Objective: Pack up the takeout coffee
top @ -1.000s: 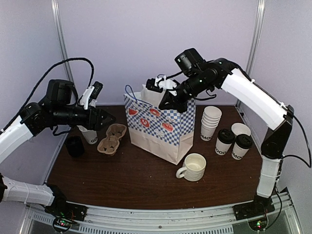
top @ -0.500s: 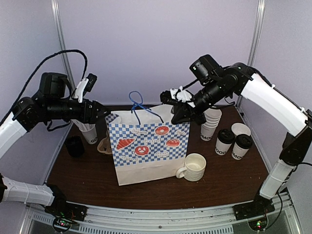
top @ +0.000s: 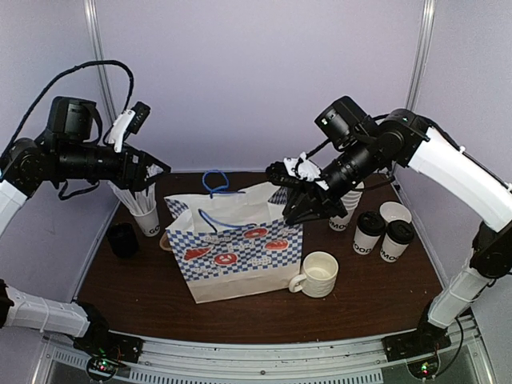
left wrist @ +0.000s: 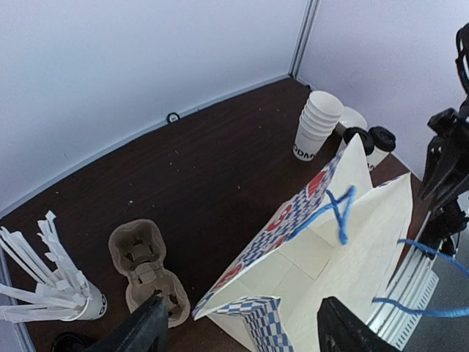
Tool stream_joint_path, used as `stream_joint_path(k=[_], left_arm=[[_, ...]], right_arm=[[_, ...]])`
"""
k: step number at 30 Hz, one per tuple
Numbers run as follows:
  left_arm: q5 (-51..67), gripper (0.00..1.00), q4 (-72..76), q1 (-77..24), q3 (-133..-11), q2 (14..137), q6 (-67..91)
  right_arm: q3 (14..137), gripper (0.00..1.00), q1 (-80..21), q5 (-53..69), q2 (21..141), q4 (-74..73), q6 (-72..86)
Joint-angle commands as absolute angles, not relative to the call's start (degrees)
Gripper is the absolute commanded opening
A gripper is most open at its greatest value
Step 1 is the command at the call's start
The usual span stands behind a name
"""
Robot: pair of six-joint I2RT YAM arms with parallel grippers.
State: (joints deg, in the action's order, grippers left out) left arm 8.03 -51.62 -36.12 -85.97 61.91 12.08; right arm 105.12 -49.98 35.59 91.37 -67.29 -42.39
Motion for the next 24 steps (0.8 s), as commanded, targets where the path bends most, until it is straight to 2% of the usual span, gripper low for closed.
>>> stream_joint_path(k=[1,3,7,15,24], left_arm=[[14.12,0.74,-54.49,-36.30,-87.14,67.30,7.22],[17.83,0.74,-54.93,-36.30,-87.90,69.40,6.18],[22.53,0.74,-54.72,-36.30,-87.77,71.12,5.10],[23.90,0.71,-54.64,-36.30,-88.24,75.72,2.68],[29.33,0.64,-51.57,-36.30,-93.39,83.79,0.55]], right_arm=[[107.75,0.28,-50.01,35.79,90.51,-68.79,-41.19],[108.64,0.33,-49.94,35.39,90.67,-69.25,-40.62],[109.14,0.35,-47.85,36.67,89.18,-70.54,-39.55],[98.70,0.39,-37.28,41.01,82.91,-66.87,-35.26],[102.39,0.43,-33.10,33.20,86.38,-63.17,-28.93]])
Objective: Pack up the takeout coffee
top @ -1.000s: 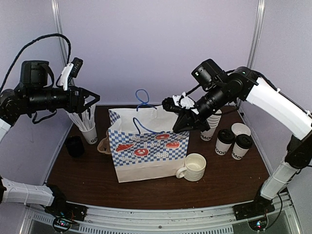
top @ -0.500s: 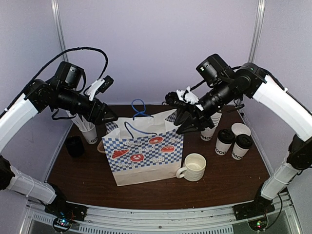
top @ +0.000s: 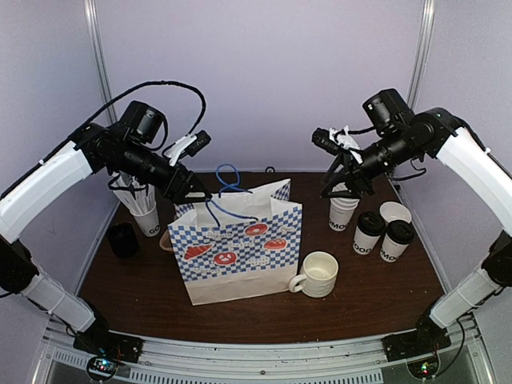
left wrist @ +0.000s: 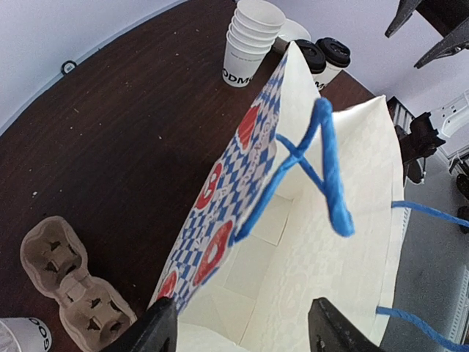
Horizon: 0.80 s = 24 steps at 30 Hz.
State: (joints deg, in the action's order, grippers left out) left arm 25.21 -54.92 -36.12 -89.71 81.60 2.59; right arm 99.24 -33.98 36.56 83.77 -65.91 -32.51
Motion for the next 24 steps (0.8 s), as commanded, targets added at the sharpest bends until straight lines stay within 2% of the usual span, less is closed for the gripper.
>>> stream_joint_path(k=[1,7,11,16,21,24], left_arm=[[29.91,0.64,-51.58,-36.30,-94.16,84.75,0.55],[31.34,0.60,-53.01,-36.38,-97.73,89.53,-2.98],[32.82,0.54,-53.28,-36.47,-98.90,91.44,-4.01],[34.63,0.42,-53.68,-36.90,-101.70,94.62,-5.01],[34.62,0.23,-56.50,-37.39,-106.31,99.04,-7.16],[34.48,0.17,-57.32,-37.76,-108.87,100.91,-8.28]], right_arm=[[103.22,0.43,-33.13,33.22,87.34,-63.11,-28.54],[106.64,0.44,-33.05,34.16,91.20,-62.75,-26.95],[108.13,0.44,-33.00,34.06,92.76,-63.08,-27.10],[110.06,0.45,-32.96,33.52,94.33,-63.71,-27.08],[112.38,0.45,-32.96,32.99,95.92,-63.71,-26.47],[114.71,0.46,-32.96,32.82,97.84,-64.17,-26.50]])
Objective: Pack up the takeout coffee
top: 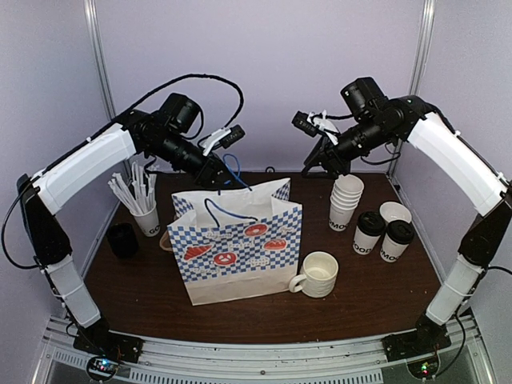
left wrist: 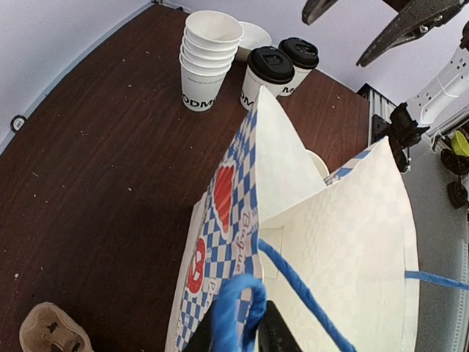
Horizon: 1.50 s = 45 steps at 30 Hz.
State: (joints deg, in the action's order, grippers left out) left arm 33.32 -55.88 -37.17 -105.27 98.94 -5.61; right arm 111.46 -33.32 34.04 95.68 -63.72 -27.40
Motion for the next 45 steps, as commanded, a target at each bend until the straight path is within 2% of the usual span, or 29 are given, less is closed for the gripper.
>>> stream_joint_path(k=[1,3,6,13,17,24,32,39,41,45], left_arm=[[34.39,0.13,-57.31,-37.87,-109.87,101.38,-8.60],[33.94,0.04,-57.36,-37.97,-112.51,102.31,-8.92],[34.30,0.00,-57.37,-38.20,-117.18,103.58,-9.29],[33.68,0.00,-57.22,-40.97,-121.45,104.66,-10.44],[32.88,0.00,-56.65,-42.18,-120.98,104.47,-10.70],[33.40,0.00,-51.26,-43.36,-117.80,102.28,-9.88],[33.90,0.00,-45.18,-43.42,-113.30,99.21,-9.23],[34.71,0.00,-43.71,-43.42,-112.64,98.93,-8.72],[34.37,0.00,-43.41,-43.49,-112.23,98.52,-8.64],[32.48,0.00,-42.33,-43.42,-110.48,97.14,-8.61]], right_arm=[[115.58,0.46,-32.97,32.90,98.66,-64.17,-26.35],[117.91,0.48,-33.05,34.06,100.61,-64.51,-25.91],[123.53,0.52,-33.96,35.97,104.60,-66.92,-25.63],[134.26,0.61,-39.12,35.55,111.85,-71.62,-26.85],[134.68,0.65,-40.44,35.30,112.05,-71.89,-27.95],[134.15,0.65,-41.02,35.69,111.29,-70.94,-29.72],[131.93,0.43,-41.75,37.21,110.92,-68.94,-31.38],[128.78,0.38,-43.28,34.41,109.74,-64.75,-33.51],[128.33,0.30,-43.42,33.89,109.67,-64.03,-33.82],[127.41,0.04,-43.38,33.31,109.03,-63.61,-34.33]])
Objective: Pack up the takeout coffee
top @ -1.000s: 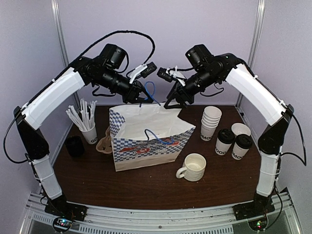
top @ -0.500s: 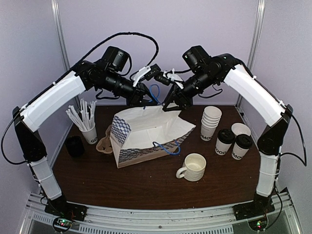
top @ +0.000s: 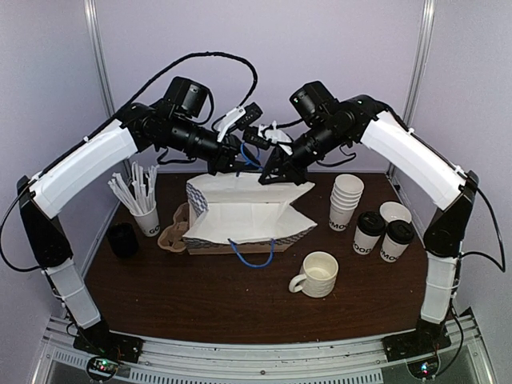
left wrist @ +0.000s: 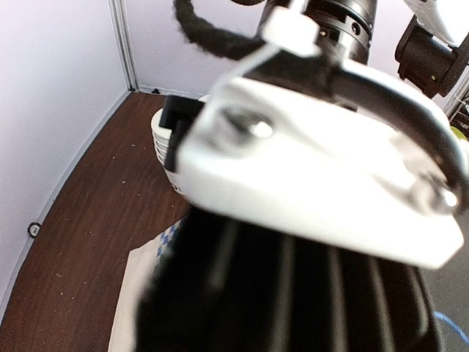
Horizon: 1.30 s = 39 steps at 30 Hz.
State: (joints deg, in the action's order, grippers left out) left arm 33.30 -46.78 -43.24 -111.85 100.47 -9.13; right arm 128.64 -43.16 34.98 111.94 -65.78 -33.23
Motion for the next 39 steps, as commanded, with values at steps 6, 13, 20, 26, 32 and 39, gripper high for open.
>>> stream_joint_path(k=[6,13,20,26,32,39], left_arm=[[23.33,0.49,-43.84,-43.46,-106.58,91.17,-8.77],[-0.90,0.69,-47.08,-43.37,-94.16,76.12,1.42],[-14.62,0.58,-57.79,-42.73,-87.22,75.45,13.74],[-13.62,0.51,-53.51,-42.42,-81.32,80.53,19.80],[-13.71,0.50,-51.60,-39.50,-80.59,87.59,20.95],[-13.37,0.53,-48.23,-36.15,-77.95,91.42,22.17]], right_arm=[[123.56,0.00,-42.86,26.71,105.83,-59.45,-36.28],[123.24,0.00,-39.36,21.99,104.55,-55.77,-36.43],[120.94,0.00,-38.76,20.10,102.61,-54.67,-37.77],[117.29,0.00,-38.67,15.93,100.79,-50.84,-37.80],[116.19,0.00,-38.66,16.55,100.07,-50.82,-37.14],[114.35,0.00,-38.71,17.37,98.83,-50.18,-36.61]])
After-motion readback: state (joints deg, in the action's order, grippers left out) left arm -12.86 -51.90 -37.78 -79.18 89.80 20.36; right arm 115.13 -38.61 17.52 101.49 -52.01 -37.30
